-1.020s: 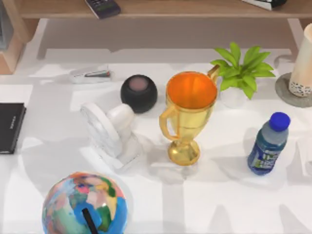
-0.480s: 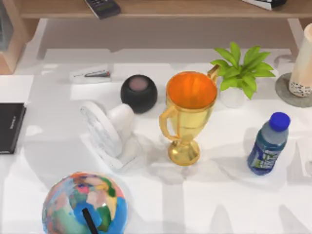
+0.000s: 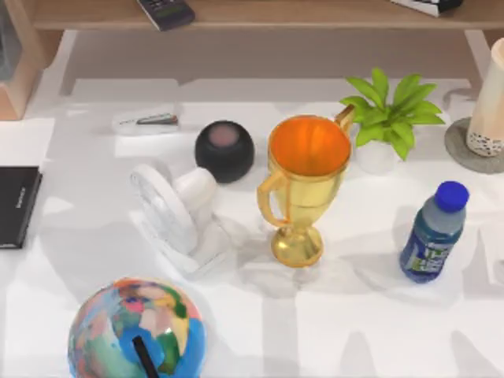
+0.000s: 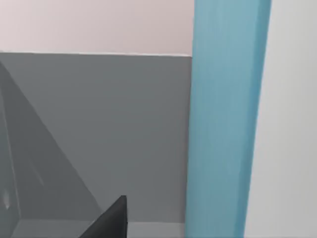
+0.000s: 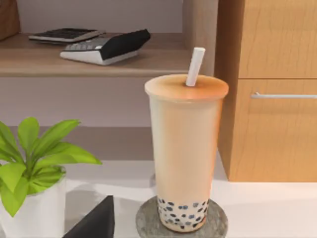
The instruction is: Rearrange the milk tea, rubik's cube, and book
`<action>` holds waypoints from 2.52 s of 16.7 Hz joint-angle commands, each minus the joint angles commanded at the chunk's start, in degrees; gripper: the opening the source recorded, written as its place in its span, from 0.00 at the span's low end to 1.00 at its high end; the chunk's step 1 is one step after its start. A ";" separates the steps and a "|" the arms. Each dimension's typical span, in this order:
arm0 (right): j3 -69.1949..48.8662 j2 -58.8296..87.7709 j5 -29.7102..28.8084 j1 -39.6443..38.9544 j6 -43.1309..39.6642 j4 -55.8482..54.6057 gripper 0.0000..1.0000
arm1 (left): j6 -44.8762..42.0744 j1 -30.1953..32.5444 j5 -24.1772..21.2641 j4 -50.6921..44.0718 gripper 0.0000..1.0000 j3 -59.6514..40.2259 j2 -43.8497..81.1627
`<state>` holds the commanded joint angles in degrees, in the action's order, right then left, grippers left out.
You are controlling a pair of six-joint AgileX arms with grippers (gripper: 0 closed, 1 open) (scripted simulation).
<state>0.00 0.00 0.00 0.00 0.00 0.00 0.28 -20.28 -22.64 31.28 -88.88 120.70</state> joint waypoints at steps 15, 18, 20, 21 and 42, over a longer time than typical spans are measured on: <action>0.00 0.00 0.00 0.00 0.00 0.00 1.00 | 0.00 0.00 0.00 0.00 0.00 0.00 0.00; 0.00 0.00 0.00 0.00 0.00 0.00 1.00 | 0.00 0.00 0.00 0.00 0.00 0.00 0.00; 0.00 0.00 0.00 0.00 0.00 0.00 1.00 | -0.09 -0.20 -0.01 -0.07 0.00 0.11 -0.29; 0.00 0.00 0.00 0.00 0.00 0.00 1.00 | -0.09 -0.28 -0.09 -0.27 0.00 0.45 -0.83; 0.00 0.00 0.00 0.00 0.00 0.00 1.00 | -59.11 -8.67 -3.44 2.54 0.00 32.17 -29.41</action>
<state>0.00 0.00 0.00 0.00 0.00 0.00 -58.83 -28.95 -26.08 33.82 -56.71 91.29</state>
